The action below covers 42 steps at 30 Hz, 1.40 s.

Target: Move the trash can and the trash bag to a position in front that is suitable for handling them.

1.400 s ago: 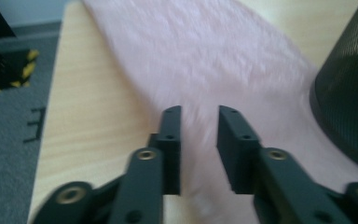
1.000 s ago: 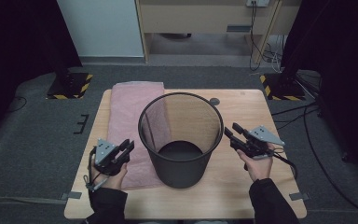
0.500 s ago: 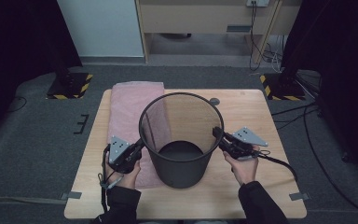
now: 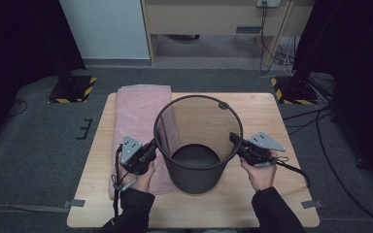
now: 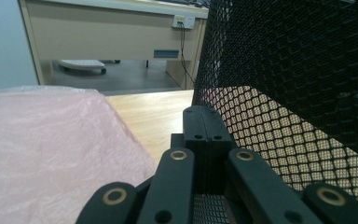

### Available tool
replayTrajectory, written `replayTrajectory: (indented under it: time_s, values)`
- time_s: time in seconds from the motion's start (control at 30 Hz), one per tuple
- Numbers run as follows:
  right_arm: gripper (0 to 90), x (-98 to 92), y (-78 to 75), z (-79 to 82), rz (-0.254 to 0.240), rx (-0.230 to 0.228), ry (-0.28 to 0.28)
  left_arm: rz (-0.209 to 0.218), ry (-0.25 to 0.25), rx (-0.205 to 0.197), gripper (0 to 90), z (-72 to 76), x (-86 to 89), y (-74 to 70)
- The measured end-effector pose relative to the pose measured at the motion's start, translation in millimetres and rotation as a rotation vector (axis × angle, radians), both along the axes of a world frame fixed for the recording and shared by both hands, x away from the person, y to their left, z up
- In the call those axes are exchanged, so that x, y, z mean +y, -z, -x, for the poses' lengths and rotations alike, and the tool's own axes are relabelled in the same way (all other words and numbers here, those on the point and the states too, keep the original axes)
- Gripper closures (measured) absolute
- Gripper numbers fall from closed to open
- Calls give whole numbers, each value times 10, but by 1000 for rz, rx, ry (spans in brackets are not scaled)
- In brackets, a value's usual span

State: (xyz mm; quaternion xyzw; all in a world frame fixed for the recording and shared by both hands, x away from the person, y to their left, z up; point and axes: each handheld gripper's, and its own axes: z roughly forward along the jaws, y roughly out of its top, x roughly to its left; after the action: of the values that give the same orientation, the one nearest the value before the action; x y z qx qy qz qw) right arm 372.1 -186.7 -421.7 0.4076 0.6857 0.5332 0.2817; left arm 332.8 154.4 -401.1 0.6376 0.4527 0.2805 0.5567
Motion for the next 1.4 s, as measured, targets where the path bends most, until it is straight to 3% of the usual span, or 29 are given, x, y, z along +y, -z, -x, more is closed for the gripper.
replayTrajectory:
  time_s: [0.03,0.2,0.43,0.5,0.57,0.8,0.87,0.9,1.0,1.07,1.1,1.13,1.17,1.2,1.23,1.27,1.37,1.4]
  values:
    - [900,-40,-23,-6,22,32,16,-17,-1,-4,900,-17,-66,-48]
    - [900,-139,-105,-22,20,62,36,-23,8,3,900,-95,-160,-133]
    - [900,-318,-98,-60,3,79,84,-26,45,25,900,-172,-330,-54]
    - [900,-354,-92,-60,35,90,95,-30,51,33,900,-207,-379,-45]
    - [900,-427,-77,-69,24,104,101,-27,66,39,900,-240,-392,-32]
    - [900,-440,-66,-95,20,90,117,-25,84,49,900,-316,-395,-36]
    - [893,-449,-51,-108,8,84,114,-46,101,49,900,-326,-371,-41]
    - [846,-456,-42,-111,-5,86,120,-64,120,55,899,-327,-347,-44]
    - [692,-519,3,-132,-36,82,126,-133,122,81,786,-333,-175,-29]
    - [598,-590,26,-135,-56,89,125,-140,98,108,704,-339,33,15]
    - [574,-638,41,-134,-64,81,123,-171,75,115,675,-339,166,42]
    - [492,-689,62,-127,-75,66,116,-183,49,126,589,-341,304,81]
    - [492,-689,62,-127,-75,66,116,-179,31,145,589,-344,455,127]
    - [439,-712,86,-127,-87,54,101,-185,-30,171,519,-332,758,233]
    - [411,-722,106,-130,-80,47,94,-185,-30,171,482,-332,758,233]
    - [384,-724,129,-136,-82,48,88,-200,-66,183,449,-326,908,292]
    - [360,-731,190,-165,-67,45,85,-181,-172,237,418,-325,1279,501]
    - [344,-722,245,-181,-52,64,86,-169,-195,261,410,-330,1365,577]
